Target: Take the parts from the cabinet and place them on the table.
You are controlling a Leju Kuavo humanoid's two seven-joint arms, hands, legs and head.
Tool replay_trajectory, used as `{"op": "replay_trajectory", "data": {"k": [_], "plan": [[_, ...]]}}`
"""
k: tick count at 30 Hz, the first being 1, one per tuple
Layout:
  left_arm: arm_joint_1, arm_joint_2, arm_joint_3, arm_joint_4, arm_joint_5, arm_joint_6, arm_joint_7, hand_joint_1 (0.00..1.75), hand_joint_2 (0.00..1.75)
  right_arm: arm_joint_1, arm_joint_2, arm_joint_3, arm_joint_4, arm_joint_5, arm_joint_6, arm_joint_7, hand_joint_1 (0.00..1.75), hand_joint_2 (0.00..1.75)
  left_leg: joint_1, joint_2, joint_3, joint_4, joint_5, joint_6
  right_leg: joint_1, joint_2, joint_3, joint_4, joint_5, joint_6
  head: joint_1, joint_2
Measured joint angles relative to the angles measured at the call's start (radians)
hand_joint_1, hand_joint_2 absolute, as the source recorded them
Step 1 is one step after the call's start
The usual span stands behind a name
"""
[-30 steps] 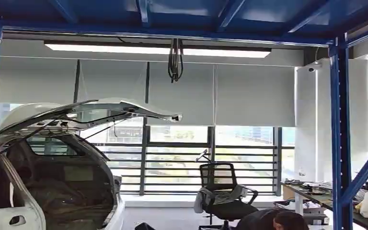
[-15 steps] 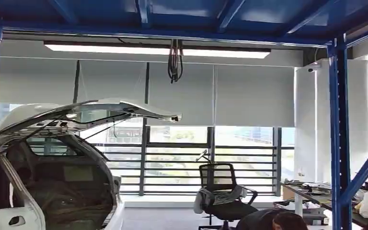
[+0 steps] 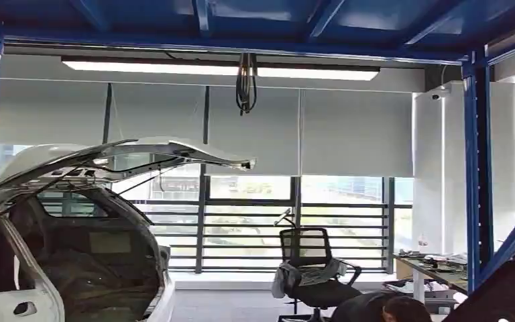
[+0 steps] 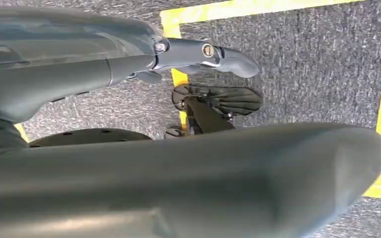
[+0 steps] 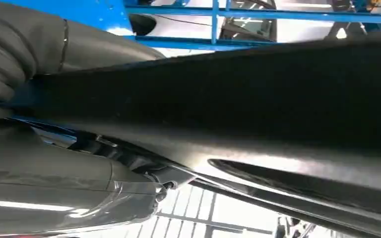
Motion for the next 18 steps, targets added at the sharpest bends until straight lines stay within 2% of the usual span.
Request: {"op": "replay_trajectory", "data": {"k": [2,3,4,5,6,7,8,9,11,12,13,14,15,16,17,18], "plan": [[-0.001,0.000,0.000,0.000,0.000,0.000,0.000,0.00,1.75,-0.005,-0.014,0.003,0.001,-0.014,0.005,0.018,1.75,1.75,0.013,0.002,0.012,-0.018,0.007,0.009,0.000,0.000,0.004,0.007,-0.011,0.006,0.000,0.000],[-0.002,0.000,0.000,0.000,0.000,0.000,-0.001,0.00,1.75,-0.010,-0.029,0.005,0.004,-0.023,0.013,0.017,1.75,1.75,0.016,0.002,0.015,-0.020,0.007,0.010,0.001,-0.003,-0.015,0.050,-0.035,0.010,0.000,0.000],[-0.003,0.000,0.000,0.000,0.000,-0.001,-0.002,0.00,1.75,-0.012,-0.040,0.006,0.007,-0.027,0.023,0.014,1.75,1.75,0.018,0.002,0.016,-0.020,0.007,0.011,-0.002,-0.003,-0.049,0.115,-0.065,0.014,0.000,0.000],[-0.002,0.000,0.000,0.000,-0.003,-0.001,-0.002,0.00,1.75,-0.009,-0.053,0.007,0.011,-0.027,0.030,0.005,1.75,1.75,0.019,0.003,0.017,-0.020,0.005,0.012,-0.005,-0.003,-0.097,0.203,-0.101,0.018,0.000,0.000],[-0.001,0.000,0.000,0.000,-0.005,-0.002,-0.003,0.00,1.75,-0.007,-0.066,0.009,0.015,-0.019,0.034,-0.006,1.75,1.75,0.020,0.002,0.017,-0.020,0.004,0.012,-0.007,-0.003,-0.145,0.282,-0.122,0.022,0.000,0.000],[0.000,0.000,0.000,0.000,-0.010,-0.002,-0.003,0.00,1.75,-0.005,-0.083,0.011,0.019,-0.010,0.038,-0.014,1.75,1.75,0.021,0.002,0.019,-0.020,0.002,0.011,-0.010,-0.004,-0.175,0.322,-0.118,0.025,0.000,0.000],[0.001,0.000,0.000,0.000,-0.010,-0.002,-0.004,0.00,1.75,-0.005,-0.095,0.013,0.022,-0.005,0.038,-0.019,1.75,1.75,0.023,0.001,0.022,-0.020,0.000,0.007,-0.012,-0.004,-0.179,0.306,-0.087,0.028,0.000,0.000],[0.001,0.000,0.000,0.000,-0.010,-0.002,-0.005,0.00,1.75,-0.005,-0.106,0.013,0.024,0.005,0.038,-0.027,1.75,1.75,0.027,0.000,0.028,-0.019,-0.004,0.003,-0.013,-0.005,-0.160,0.244,-0.037,0.030,0.000,0.000],[0.001,0.000,0.000,0.000,-0.011,-0.003,-0.006,0.00,1.75,-0.005,-0.119,0.015,0.024,0.014,0.038,-0.039,1.75,1.75,0.031,0.000,0.042,-0.018,-0.016,-0.012,-0.017,-0.010,-0.093,0.064,0.077,0.034,0.000,0.000],[0.000,0.002,-0.001,0.000,-0.012,-0.003,-0.007,0.00,1.75,-0.006,-0.123,0.016,0.025,0.018,0.037,-0.046,1.75,1.75,0.026,0.000,0.042,-0.017,-0.020,-0.019,-0.011,-0.013,-0.087,0.051,0.064,0.033,0.000,0.000],[-0.002,0.002,-0.001,0.000,-0.012,-0.003,-0.008,0.00,1.75,-0.006,-0.124,0.016,0.023,0.027,0.031,-0.048,1.75,1.75,0.024,0.000,0.037,-0.013,-0.021,-0.023,-0.009,-0.010,-0.083,0.032,0.059,0.021,0.000,0.000],[-0.001,0.002,-0.001,0.000,-0.013,-0.003,-0.009,0.00,1.75,-0.002,-0.125,0.016,0.023,0.034,0.028,-0.048,1.75,1.75,0.023,0.000,0.033,-0.015,-0.021,-0.028,-0.011,-0.009,-0.088,0.033,0.058,0.013,0.000,0.001],[0.003,0.004,-0.001,0.000,-0.014,-0.003,-0.010,0.00,1.75,0.003,-0.126,0.016,0.021,0.036,0.027,-0.048,1.75,1.75,0.021,0.000,0.035,-0.017,-0.023,-0.018,-0.014,-0.007,-0.088,0.030,0.059,0.014,0.000,0.000],[0.004,0.012,-0.001,0.000,-0.015,-0.001,-0.010,0.00,1.75,0.004,-0.127,0.016,0.021,0.037,0.027,-0.048,1.75,1.75,0.020,0.000,0.038,-0.020,-0.026,-0.020,-0.023,-0.009,-0.087,0.024,0.065,0.022,0.000,0.000],[0.004,0.012,-0.001,0.000,-0.015,-0.001,-0.011,0.00,1.75,0.004,-0.128,0.016,0.019,0.037,0.028,-0.047,1.75,1.75,0.011,-0.001,0.048,-0.039,-0.011,-0.016,-0.029,-0.003,-0.080,0.004,0.070,0.022,0.000,0.000],[0.003,0.011,-0.002,0.000,-0.015,-0.001,-0.011,0.00,1.75,0.006,-0.128,0.015,0.014,0.035,0.029,-0.046,1.75,1.75,0.008,-0.001,0.078,-0.094,0.019,0.006,-0.019,0.000,-0.061,-0.024,0.077,0.022,0.001,0.000]]}}
